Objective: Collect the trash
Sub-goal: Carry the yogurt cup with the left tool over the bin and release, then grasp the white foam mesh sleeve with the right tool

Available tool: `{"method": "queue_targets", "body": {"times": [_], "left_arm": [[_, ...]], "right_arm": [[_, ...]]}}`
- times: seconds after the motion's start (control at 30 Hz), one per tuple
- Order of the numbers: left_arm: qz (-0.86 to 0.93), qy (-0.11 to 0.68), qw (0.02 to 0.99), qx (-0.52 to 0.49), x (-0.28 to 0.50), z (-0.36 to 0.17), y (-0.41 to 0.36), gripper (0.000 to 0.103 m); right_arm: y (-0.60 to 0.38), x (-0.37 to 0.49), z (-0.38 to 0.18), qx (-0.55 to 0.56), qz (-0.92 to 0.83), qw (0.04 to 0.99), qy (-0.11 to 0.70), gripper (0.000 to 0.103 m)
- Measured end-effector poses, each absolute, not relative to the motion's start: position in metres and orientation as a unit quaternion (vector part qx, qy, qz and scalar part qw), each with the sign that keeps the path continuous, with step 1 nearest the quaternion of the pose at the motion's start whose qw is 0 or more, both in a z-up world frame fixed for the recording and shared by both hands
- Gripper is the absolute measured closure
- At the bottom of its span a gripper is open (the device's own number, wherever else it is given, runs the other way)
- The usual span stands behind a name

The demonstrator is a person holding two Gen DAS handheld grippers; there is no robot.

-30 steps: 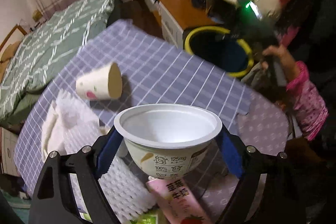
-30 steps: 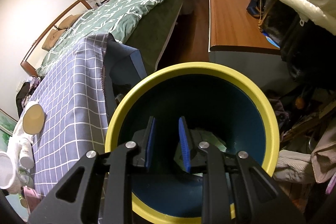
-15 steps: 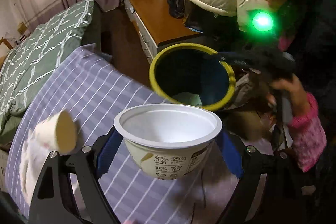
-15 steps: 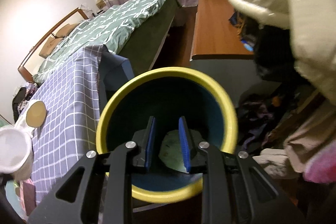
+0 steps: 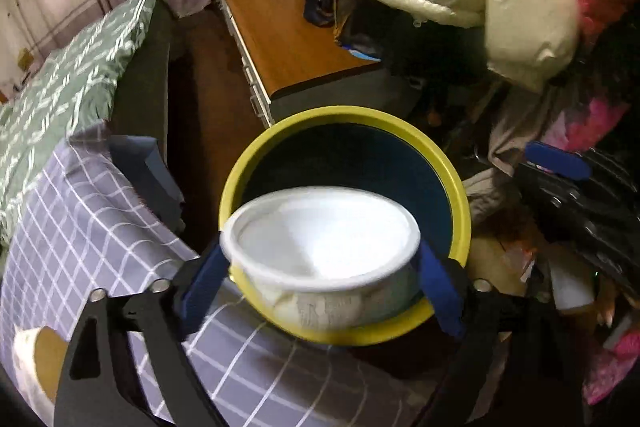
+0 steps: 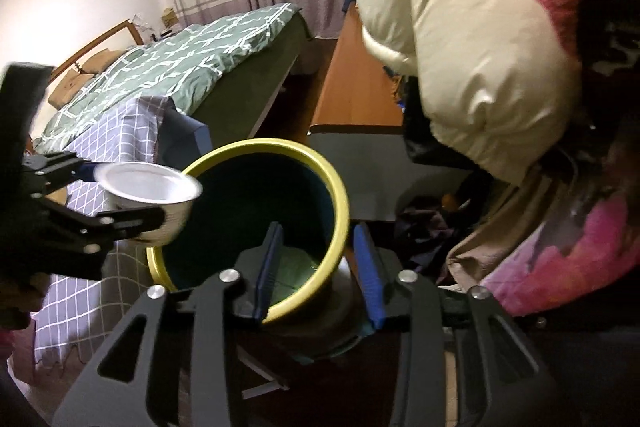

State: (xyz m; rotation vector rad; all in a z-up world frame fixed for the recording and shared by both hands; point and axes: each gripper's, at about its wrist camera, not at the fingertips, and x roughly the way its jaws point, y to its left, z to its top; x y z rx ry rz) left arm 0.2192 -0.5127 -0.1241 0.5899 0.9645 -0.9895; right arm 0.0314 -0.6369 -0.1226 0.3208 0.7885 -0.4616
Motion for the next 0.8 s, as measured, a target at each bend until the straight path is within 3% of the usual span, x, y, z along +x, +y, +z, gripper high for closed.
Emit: {"method": "queue_targets", "body": {"times": [0.27, 0.57, 0.8], "left_arm": [[-0.440, 0.427, 0.760, 0.216, 0.222, -0.083, -0.464, 0.009], [-0.387, 0.399, 0.824, 0.112, 0.199, -0.023, -0.313, 0.008], [-0.313, 0.382, 0.868, 0.052, 0.164, -0.013, -0.184, 0.007]], "right_arm": [[-0.629, 0.028, -0.125, 0.158, -0.210, 0.886, 0.382, 0.066], [-0.580, 0.060, -0.129, 0.147, -0.147, 0.894, 0.396, 0.066], [-0.511, 0.101, -0.125, 0.125, -0.084, 0.903, 0.402, 0.066]]}}
